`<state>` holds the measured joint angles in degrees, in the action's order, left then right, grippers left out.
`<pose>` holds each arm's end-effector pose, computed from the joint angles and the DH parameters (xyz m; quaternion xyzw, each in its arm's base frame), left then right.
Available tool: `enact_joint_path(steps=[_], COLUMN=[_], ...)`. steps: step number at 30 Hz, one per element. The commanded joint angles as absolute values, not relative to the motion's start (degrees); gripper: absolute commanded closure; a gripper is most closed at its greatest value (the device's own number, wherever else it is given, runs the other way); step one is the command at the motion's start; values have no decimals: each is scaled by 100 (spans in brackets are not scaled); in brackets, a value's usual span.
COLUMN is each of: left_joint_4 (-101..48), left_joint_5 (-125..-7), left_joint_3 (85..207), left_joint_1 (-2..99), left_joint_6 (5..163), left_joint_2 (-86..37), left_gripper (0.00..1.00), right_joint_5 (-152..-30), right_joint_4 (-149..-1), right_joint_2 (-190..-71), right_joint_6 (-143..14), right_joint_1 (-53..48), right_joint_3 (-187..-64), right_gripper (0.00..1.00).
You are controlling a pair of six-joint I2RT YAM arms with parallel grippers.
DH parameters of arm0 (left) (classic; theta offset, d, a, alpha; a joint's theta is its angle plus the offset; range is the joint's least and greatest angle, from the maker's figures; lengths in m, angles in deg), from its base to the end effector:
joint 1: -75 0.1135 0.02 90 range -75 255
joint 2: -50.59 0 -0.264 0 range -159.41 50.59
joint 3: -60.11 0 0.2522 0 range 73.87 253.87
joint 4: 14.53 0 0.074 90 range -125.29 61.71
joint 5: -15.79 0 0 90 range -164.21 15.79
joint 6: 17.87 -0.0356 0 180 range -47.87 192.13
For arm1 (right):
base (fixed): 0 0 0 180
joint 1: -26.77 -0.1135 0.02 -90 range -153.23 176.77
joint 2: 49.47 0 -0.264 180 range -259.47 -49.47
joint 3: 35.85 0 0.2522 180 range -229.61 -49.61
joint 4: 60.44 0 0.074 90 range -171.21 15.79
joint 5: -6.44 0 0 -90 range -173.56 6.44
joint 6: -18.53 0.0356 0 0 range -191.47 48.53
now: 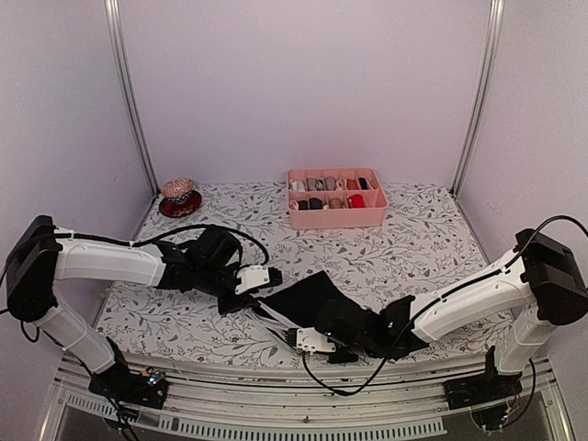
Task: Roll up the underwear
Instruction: Adjust the underwear at the center of the board.
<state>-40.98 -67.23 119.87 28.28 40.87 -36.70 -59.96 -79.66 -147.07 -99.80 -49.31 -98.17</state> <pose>0.1994 -0.2181 0.1722 0.6119 0.7260 -0.0989 0.2980 0.0915 0.3098 0.1427 -0.6985 0.6206 -0.0573 0.3517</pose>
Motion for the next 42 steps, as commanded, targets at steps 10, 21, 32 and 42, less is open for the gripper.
enact_joint_path(steps=[10, 21, 32, 42], left_joint_4=[-4019, -4091, -4322, -4400], left_joint_5=[-6708, -6486, -6483, -6693], left_joint_3=[11939, 11993, 11949, 11941], left_joint_1=[2931, 2943, 2957, 2945], left_joint_6=[4139, 4138, 4002, 3920], left_joint_2=[-3614, -3689, -3537, -3730], left_gripper=[66, 75, 51, 32], right_joint_5=[-6267, -6220, -6027, -6040], right_joint_4=[-8316, -8558, -9292, -9617], right_joint_2=[-14753, -15004, -15393, -15338], right_joint_6=[-9748, -9638, -9438, -9224], right_joint_1=[-4951, -4952, -4952, -4960], right_joint_3=[-9958, -10418, -11227, -11353], right_gripper=[91, 95, 95, 96])
